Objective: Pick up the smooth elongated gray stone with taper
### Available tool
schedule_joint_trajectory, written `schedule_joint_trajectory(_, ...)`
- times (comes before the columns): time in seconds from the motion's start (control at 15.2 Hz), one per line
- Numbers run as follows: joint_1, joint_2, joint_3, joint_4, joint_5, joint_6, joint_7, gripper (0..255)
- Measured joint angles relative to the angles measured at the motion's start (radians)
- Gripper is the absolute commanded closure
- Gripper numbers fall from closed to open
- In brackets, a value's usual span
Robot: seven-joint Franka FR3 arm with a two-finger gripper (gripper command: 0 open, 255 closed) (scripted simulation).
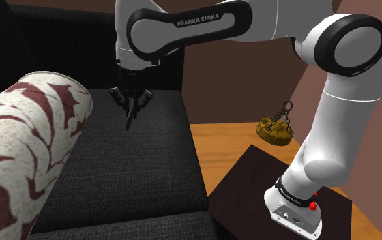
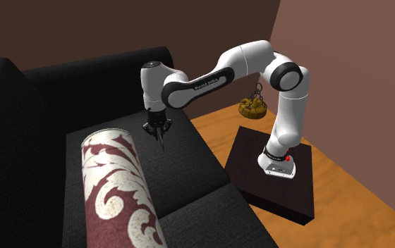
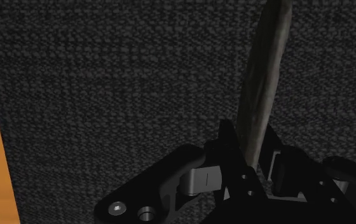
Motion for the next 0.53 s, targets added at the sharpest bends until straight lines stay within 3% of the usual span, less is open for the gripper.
schedule_joint_trajectory(0.53,0.003,-0.007,0.003,0.099,0.001,-0.104,0.009,255)
